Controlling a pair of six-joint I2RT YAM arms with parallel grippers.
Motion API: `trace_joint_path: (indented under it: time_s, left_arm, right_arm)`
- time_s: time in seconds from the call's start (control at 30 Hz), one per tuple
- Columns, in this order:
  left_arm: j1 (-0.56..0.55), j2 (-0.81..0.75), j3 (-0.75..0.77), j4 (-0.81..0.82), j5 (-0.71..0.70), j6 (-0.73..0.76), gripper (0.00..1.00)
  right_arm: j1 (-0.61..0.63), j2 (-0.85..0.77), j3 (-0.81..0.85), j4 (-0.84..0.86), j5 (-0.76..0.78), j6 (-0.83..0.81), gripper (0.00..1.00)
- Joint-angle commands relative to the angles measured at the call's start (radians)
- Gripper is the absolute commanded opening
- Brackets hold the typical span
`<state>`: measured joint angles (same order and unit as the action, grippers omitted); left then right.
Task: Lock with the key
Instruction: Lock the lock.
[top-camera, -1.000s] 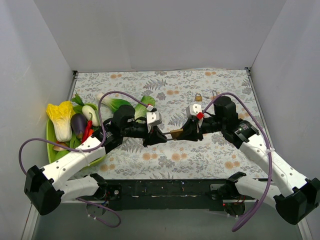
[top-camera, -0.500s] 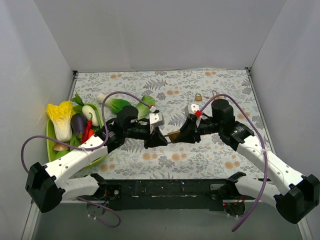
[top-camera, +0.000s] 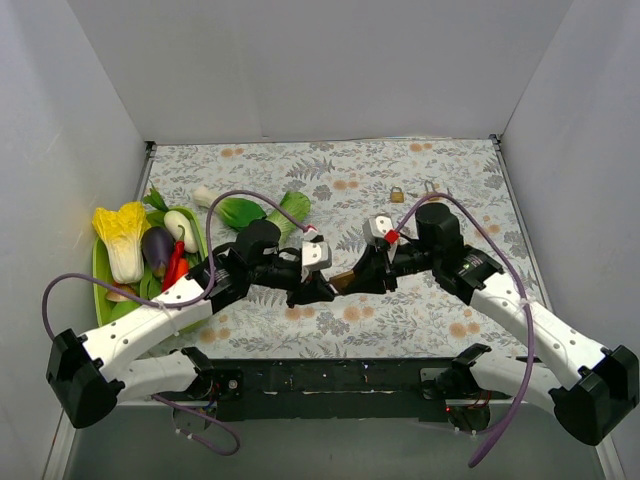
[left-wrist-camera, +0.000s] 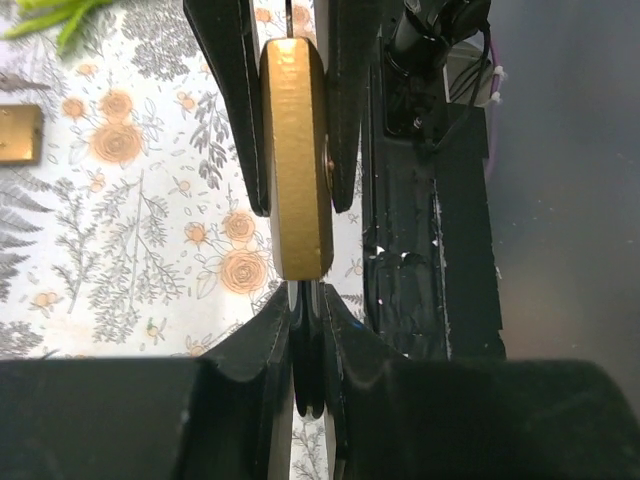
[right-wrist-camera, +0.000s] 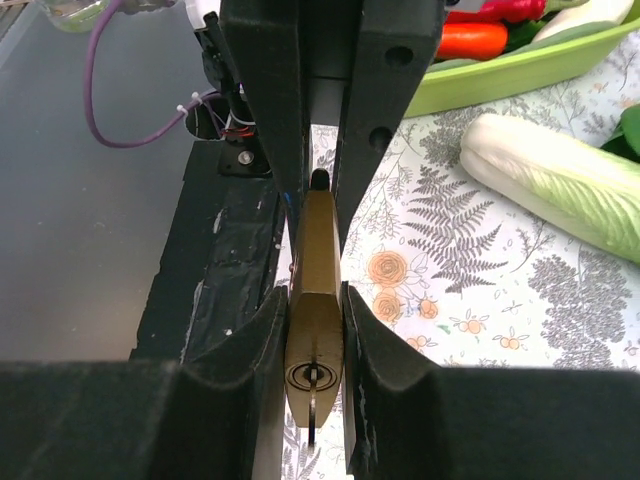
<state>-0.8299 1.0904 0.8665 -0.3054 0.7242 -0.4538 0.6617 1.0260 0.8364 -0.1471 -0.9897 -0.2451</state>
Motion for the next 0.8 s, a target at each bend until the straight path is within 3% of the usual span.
trace_joint_path:
  time_s: [0.0, 0.33, 0.37, 0.47, 0.63, 0.77]
  left_arm:
    - [-0.014, -0.119, 0.103, 0.146, 0.026, 0.101, 0.0]
    - [0.015, -0.109, 0.091, 0.109, -0.011, 0.077, 0.0]
    - [0.032, -0.109, 0.088, 0.114, 0.001, 0.069, 0.0]
    - [0.066, -0.106, 0.077, 0.098, 0.006, 0.052, 0.0]
    - [0.184, -0.087, 0.048, 0.103, 0.079, 0.001, 0.0]
    - [0.251, -0.054, 0.017, 0.101, 0.141, -0.031, 0.0]
  right_arm:
    - [-0.02, -0.026, 0.015, -0.08, -0.033, -0.088, 0.01]
    - [-0.057, 0.025, 0.088, -0.196, -0.035, -0.128, 0.02]
    - [-0.06, 0.034, 0.099, -0.23, -0.026, -0.131, 0.2]
    - [-0.086, 0.069, 0.142, -0.279, -0.018, -0.149, 0.38]
    - [-0.139, 0.082, 0.153, -0.302, -0.029, -0.155, 0.6]
    - [-0.166, 0.095, 0.141, -0.296, -0.029, -0.145, 0.67]
